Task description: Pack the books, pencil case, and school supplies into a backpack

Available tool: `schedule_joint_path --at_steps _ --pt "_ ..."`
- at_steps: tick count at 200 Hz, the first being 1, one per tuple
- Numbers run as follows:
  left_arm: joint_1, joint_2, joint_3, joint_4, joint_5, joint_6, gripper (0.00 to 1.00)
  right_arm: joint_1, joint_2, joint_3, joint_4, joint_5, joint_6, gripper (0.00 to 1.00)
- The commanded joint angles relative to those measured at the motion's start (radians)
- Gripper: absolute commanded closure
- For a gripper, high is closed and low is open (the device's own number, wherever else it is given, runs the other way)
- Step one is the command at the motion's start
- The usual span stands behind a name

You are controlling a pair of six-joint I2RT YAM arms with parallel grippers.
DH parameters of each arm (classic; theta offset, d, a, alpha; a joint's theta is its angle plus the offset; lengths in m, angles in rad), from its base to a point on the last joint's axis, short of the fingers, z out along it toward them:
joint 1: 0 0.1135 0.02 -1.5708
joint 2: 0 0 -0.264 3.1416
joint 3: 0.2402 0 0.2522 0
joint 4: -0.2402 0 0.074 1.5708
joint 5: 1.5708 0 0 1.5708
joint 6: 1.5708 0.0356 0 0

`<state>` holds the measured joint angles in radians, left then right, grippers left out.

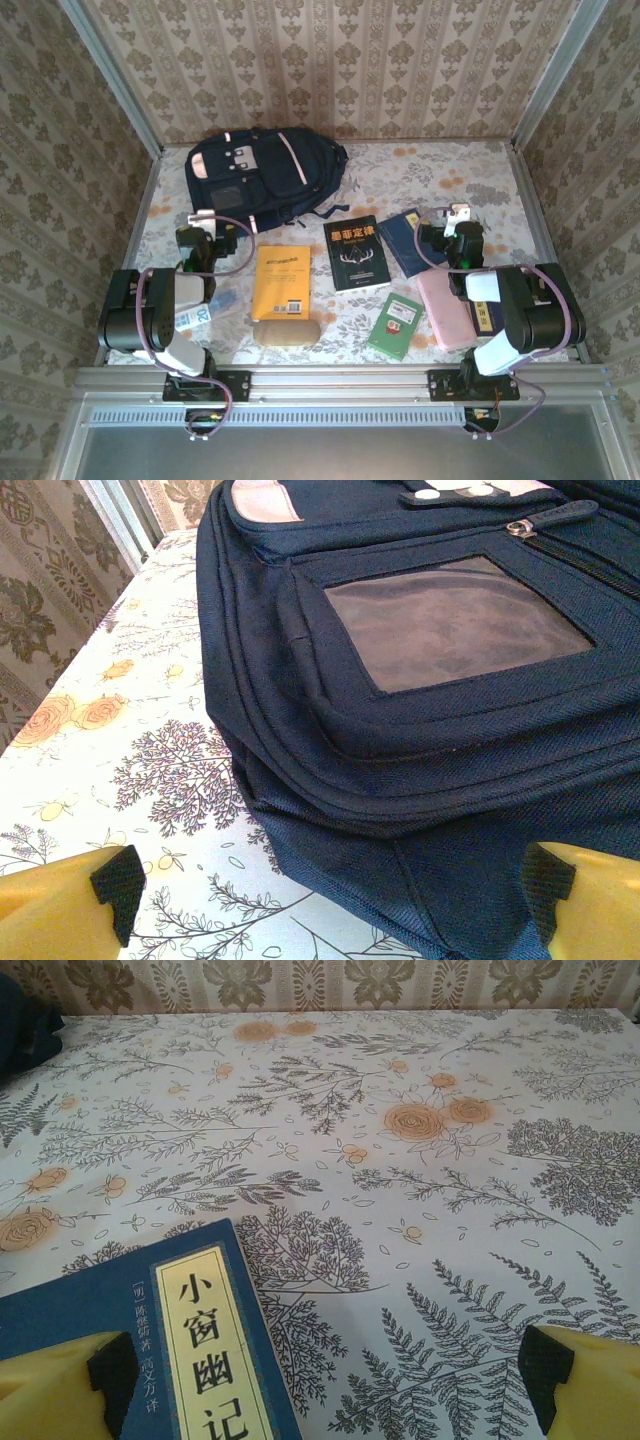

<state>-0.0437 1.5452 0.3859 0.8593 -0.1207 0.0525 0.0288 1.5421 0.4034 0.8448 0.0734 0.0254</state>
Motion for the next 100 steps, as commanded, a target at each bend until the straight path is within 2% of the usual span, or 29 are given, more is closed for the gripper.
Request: schedule_joint_path --at_steps 1,29,36,59,68,86,100 --pt "0.007 -0.009 0.007 0.021 0.002 -0.017 0.00 -0.004 -0.007 0.015 -0.003 -0.018 -0.008 0.00" --pt "0.002 -0.087 0.014 -0.047 -0.013 -0.009 0.00 -0.006 -0.020 0.002 0.016 -0.045 -0.018 0.00" --pt "-0.004 -0.137 0.018 -0.102 -0.030 -0.007 0.00 0.003 -0.050 0.018 -0.040 -0.077 -0.044 0.00" --pt "-0.039 -0.364 0.083 -0.357 -0.039 0.006 0.00 0.031 -0.201 0.078 -0.253 -0.047 -0.065 0.00" --pt "-0.062 -0.451 0.114 -0.448 -0.018 0.002 0.00 0.072 -0.252 0.100 -0.303 -0.027 -0.088 0.00" --pt "-0.147 -0.587 0.156 -0.564 -0.021 -0.037 0.00 0.157 -0.358 0.099 -0.281 -0.008 -0.021 0.00" --pt "-0.221 -0.684 0.198 -0.676 -0.008 -0.091 0.00 0.266 -0.425 0.159 -0.383 0.025 -0.032 0.00"
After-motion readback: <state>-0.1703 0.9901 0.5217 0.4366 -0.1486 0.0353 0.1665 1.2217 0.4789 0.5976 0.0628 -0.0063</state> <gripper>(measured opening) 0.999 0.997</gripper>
